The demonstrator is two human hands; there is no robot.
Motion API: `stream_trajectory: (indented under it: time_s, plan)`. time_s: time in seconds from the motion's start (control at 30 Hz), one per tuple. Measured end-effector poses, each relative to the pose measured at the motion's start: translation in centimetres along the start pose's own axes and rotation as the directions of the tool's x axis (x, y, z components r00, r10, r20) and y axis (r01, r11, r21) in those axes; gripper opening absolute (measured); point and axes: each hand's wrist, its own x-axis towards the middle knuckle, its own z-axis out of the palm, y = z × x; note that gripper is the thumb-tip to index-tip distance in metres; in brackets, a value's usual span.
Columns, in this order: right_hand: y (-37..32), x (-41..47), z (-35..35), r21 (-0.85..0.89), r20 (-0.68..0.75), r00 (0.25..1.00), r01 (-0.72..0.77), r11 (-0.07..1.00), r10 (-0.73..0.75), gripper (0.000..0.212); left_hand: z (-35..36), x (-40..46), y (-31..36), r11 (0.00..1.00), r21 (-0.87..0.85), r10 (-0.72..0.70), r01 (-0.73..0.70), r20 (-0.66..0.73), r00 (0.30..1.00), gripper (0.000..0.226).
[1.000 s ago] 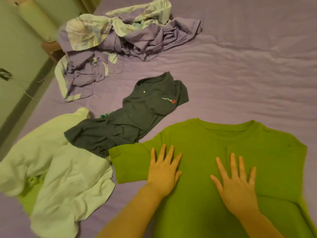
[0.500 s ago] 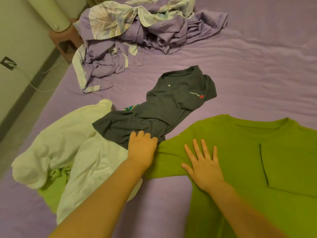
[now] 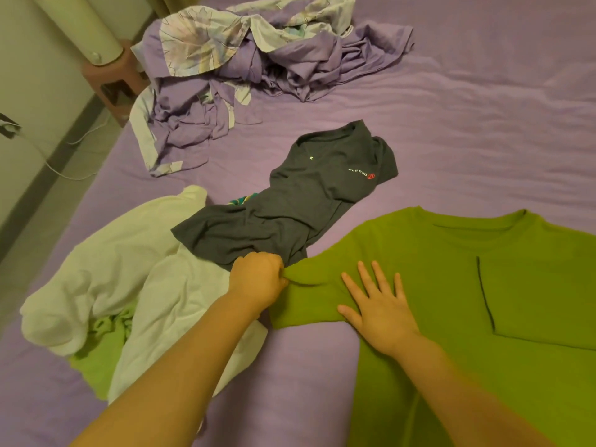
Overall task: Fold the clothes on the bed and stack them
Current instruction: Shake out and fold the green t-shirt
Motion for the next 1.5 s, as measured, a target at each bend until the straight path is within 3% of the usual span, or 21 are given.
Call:
stream_trajectory:
  time_s: [0.07,0.13,0.2,0.27,0.33,0.4,0.43,0.5,0.57,0.6,0.63,0.67,0.7,0.73,0.8,0.97,1.1,1.17,1.27,1.37,1.5]
  plan:
    - [0.0,-0.6,-0.8,0.171,-0.055,0.998,-0.003,0.985,0.013,0.091,-1.1,-0.4,0.2,0.95,-0.31,-0.024,0.045,0.071,0.997,0.025]
    - [-0.5,-1.6,-2.4,0.517,-0.078,0.995,-0.018,0.856,0.068,0.075,-2.6,-0.8,1.8,0.747,-0.65,-0.027,0.143,0.184,0.982,0.037]
    - [-1.2,-2.9,-4.6,0.844,-0.06,0.984,-0.039,0.535,0.166,0.047,-3.4,-0.7,4.4,0.555,-0.8,-0.024,0.228,0.259,0.966,0.034]
    - [-1.5,-3.8,-5.9,0.984,0.059,0.977,-0.092,0.156,0.204,0.04,-3.9,-0.8,7.5,0.394,-0.865,0.044,0.312,0.357,0.933,0.024]
    - [-0.8,-4.2,-6.6,0.992,0.126,0.96,-0.127,-0.012,0.25,0.045,-4.0,-1.1,10.2,0.226,-0.864,0.147,0.45,0.488,0.861,0.041]
    - [0.8,-4.1,-6.5,0.99,0.144,0.942,-0.134,-0.053,0.303,0.057,-3.7,-1.2,12.3,0.065,-0.84,0.248,0.539,0.537,0.806,0.058]
    - [1.7,-4.0,-6.1,0.988,0.149,0.928,-0.15,-0.025,0.342,0.063,-3.5,-1.2,13.2,0.0,-0.831,0.255,0.556,0.537,0.804,0.061]
    - [3.5,-3.8,-4.9,0.98,0.144,0.891,-0.189,0.064,0.432,0.063,-2.4,-0.9,14.9,-0.038,-0.86,0.156,0.51,0.499,0.853,0.051]
    - [5.0,-3.6,-3.6,0.953,0.122,0.863,-0.239,0.184,0.49,0.059,-0.5,-0.5,15.9,0.064,-0.927,-0.052,0.37,0.367,0.929,0.028]
    - [5.5,-3.5,-3.3,0.93,0.117,0.858,-0.271,0.247,0.5,0.06,0.8,-0.3,16.1,0.22,-0.937,-0.133,0.271,0.246,0.96,0.025]
    - [5.9,-3.4,-3.0,0.911,0.103,0.857,-0.284,0.298,0.504,0.06,2.1,-0.2,16.0,0.447,-0.88,-0.145,0.162,0.107,0.984,0.028]
    - [6.3,-3.4,-2.9,0.899,0.074,0.861,-0.275,0.339,0.503,0.059,3.3,-0.4,15.9,0.679,-0.731,-0.095,0.068,0.005,0.995,0.034]
    - [6.6,-3.5,-2.9,0.89,0.028,0.867,-0.249,0.382,0.498,0.058,4.2,-0.7,16.0,0.846,-0.532,0.003,-0.027,-0.046,0.999,0.042]
    - [6.7,-3.5,-2.8,0.88,-0.034,0.872,-0.205,0.428,0.488,0.058,4.8,-1.1,16.3,0.929,-0.355,0.094,-0.108,-0.055,0.994,0.049]
    - [7.2,-3.7,-3.1,0.854,-0.137,0.873,-0.135,0.503,0.467,0.058,5.6,-1.7,16.9,0.966,-0.173,0.182,-0.193,-0.081,0.98,0.052]
    - [10.4,-3.4,-3.1,0.67,-0.374,0.864,0.0,0.742,0.337,0.049,8.6,-0.9,17.0,0.965,0.021,0.262,-0.262,-0.007,0.965,0.068]
    - [12.5,-3.5,-1.1,0.366,-0.256,0.925,-0.178,0.913,0.283,0.055,11.0,0.0,16.3,0.956,0.068,0.288,-0.286,-0.025,0.957,0.08]
    - [13.2,-4.2,-0.3,0.197,-0.308,0.919,-0.192,0.962,0.246,0.054,11.2,0.1,16.2,0.953,0.09,0.293,-0.288,-0.04,0.955,0.085]
    - [13.1,-5.9,0.2,0.043,-0.37,0.924,-0.09,0.995,0.099,0.039,10.5,-0.4,16.6,0.956,0.133,0.266,-0.26,-0.022,0.964,0.087]
    - [12.8,-8.3,1.9,-0.108,-0.236,0.969,0.051,0.993,-0.075,0.055,10.5,-2.1,17.4,0.962,0.131,0.242,-0.238,-0.015,0.97,0.086]
    - [13.5,-12.2,3.5,-0.159,-0.122,0.992,0.018,0.987,-0.037,0.064,12.2,-7.7,18.3,0.966,0.085,0.252,-0.244,-0.102,0.962,0.076]
